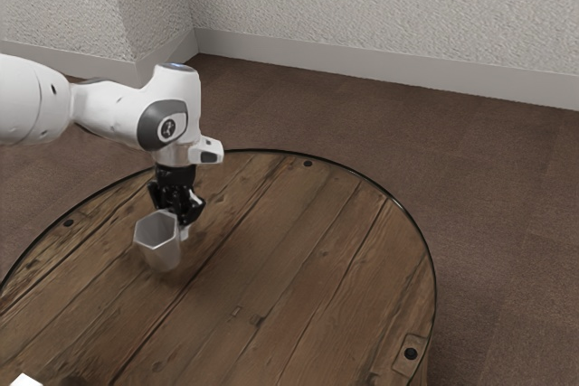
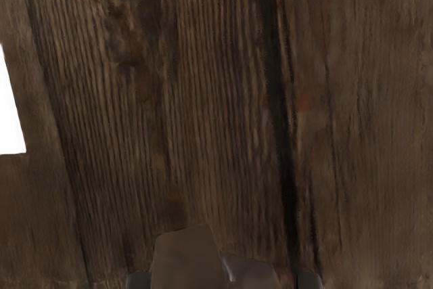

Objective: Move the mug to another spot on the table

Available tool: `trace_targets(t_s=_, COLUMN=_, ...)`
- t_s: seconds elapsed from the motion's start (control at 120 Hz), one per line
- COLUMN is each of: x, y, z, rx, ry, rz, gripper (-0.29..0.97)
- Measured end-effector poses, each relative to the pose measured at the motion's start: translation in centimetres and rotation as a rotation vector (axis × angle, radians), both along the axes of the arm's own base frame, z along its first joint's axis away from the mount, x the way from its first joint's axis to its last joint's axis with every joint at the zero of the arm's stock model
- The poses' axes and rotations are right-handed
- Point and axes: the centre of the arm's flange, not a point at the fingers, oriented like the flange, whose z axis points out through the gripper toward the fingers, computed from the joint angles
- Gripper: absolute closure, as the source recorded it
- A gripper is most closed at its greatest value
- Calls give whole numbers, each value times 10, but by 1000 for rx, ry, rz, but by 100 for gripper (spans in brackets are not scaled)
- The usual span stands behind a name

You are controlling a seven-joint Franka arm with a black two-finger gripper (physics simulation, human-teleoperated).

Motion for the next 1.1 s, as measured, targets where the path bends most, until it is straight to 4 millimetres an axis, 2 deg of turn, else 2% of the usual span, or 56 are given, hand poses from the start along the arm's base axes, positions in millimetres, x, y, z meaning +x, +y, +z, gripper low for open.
trace_targets(t_s=0.075, x=2, y=-6, z=5, rx=-10, ry=36, rz=40, gripper=62)
trace_targets(t_s=0.217, x=2, y=-17, z=1, rx=-51, ry=105, rz=114, gripper=65)
trace_targets(t_s=0.392, x=8, y=-57, z=-5, rx=-88, ry=151, rz=129, gripper=66)
trace_targets(t_s=0.517, x=21, y=-82, z=-9, rx=-98, ry=157, rz=125, gripper=67)
trace_targets(t_s=0.917, x=53, y=-87, z=-53, rx=-77, ry=188, rz=168, gripper=67)
trace_targets(t_s=1.058, x=55, y=-85, z=-69, rx=-68, ry=207, rz=181, gripper=67)
trace_targets(t_s=1.1, x=54, y=-85, z=-73, rx=-67, ry=214, rz=184, gripper=64)
